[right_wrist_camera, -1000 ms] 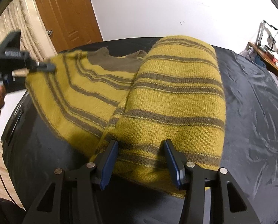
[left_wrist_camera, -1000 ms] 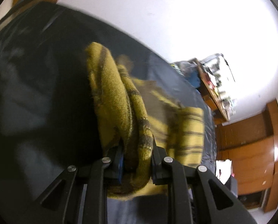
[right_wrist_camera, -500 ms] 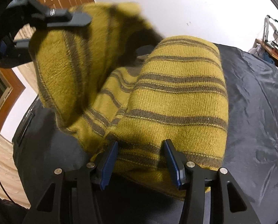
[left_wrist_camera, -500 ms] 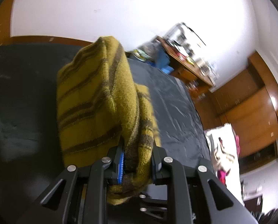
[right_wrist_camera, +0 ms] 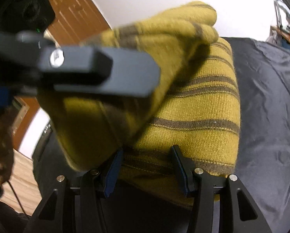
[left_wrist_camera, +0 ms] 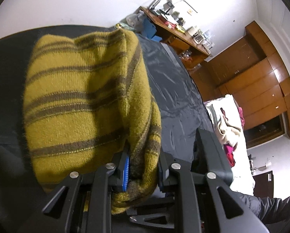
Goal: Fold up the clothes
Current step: 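Grasp the other sweater side with the left gripper and fold it over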
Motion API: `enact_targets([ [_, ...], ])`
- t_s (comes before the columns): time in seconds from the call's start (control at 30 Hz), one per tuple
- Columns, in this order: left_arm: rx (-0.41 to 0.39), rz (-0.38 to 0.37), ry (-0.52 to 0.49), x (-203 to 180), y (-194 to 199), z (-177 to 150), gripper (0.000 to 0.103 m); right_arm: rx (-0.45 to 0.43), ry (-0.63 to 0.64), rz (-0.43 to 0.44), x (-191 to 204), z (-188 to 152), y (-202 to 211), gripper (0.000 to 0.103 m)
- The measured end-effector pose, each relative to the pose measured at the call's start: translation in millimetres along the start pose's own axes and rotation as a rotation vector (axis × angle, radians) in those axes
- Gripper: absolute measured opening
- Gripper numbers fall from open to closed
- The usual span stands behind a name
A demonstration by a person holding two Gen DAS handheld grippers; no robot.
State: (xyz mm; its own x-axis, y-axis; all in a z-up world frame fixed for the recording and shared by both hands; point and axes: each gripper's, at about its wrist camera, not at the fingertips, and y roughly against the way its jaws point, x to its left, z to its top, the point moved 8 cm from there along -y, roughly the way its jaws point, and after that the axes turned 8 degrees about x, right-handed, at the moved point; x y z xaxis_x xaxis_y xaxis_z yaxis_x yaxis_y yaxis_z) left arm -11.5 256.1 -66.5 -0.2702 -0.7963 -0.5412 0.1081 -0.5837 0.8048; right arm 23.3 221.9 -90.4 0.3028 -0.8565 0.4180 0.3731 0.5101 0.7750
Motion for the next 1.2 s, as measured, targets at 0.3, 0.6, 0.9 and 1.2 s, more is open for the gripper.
enact_targets([
  [0.3,0.063,-0.034,0.011,7,-23,1,0.025,-0.009,-0.06,0.05,0,-7,17,0.053],
  [0.6,0.085,0.069,-0.044,7,-45,-7,0.03,-0.107,-0.199,-0.032,-23,-22,86,0.057],
  [0.9,-0.005,0.225,-0.276,-33,-55,-32,0.085,-0.233,-0.191,0.116,-45,88,144,0.057],
  [1.2,-0.076,0.129,-0.24,-29,-33,-40,0.085,0.046,0.04,0.265,-11,126,58,0.057],
])
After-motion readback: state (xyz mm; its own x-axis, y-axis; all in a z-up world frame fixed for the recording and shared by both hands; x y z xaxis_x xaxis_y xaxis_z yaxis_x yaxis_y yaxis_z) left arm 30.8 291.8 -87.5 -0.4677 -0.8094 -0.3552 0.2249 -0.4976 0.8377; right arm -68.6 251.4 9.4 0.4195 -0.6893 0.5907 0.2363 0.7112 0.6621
